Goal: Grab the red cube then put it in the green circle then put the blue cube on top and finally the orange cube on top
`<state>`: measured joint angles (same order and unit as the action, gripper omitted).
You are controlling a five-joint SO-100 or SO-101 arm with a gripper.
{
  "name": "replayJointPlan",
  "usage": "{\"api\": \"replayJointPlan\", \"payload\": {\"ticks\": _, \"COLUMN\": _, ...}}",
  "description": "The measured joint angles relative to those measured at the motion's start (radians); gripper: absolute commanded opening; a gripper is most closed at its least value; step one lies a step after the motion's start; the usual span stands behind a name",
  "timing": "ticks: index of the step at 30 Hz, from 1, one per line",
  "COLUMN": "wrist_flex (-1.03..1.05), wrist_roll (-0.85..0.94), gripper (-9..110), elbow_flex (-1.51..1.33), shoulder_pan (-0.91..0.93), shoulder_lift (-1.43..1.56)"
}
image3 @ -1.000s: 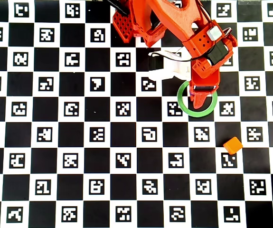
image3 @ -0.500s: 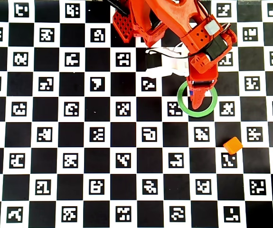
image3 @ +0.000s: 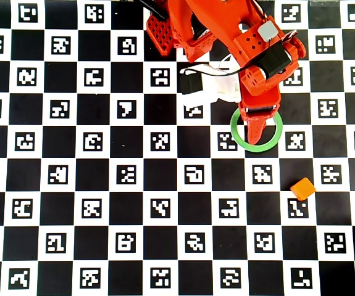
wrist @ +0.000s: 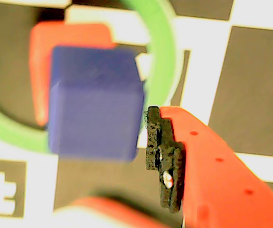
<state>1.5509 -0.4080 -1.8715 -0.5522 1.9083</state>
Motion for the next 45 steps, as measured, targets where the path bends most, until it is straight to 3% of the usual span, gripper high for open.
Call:
{"api": "replayJointPlan", "payload": {"ticks": 15, "wrist_flex": 0.169, "wrist_roll": 0.066, "gripper": 41, "elbow_flex": 0.469, "shoulder_pan": -0.002, "shoulder_lift": -0.324}}
{"api": "replayJointPlan", "payload": {"ticks": 33, "wrist_flex": 0.189, "wrist_roll": 0.345, "gripper": 35, "elbow_flex": 1.051, "shoulder_pan": -0.094, "shoulder_lift": -0.805}}
{"api": "replayJointPlan", "payload": {"ticks": 45, "wrist_flex": 0.176, "wrist_roll": 0.471, "gripper": 35, "elbow_flex": 1.167, "shoulder_pan": -0.094, "shoulder_lift": -0.954}}
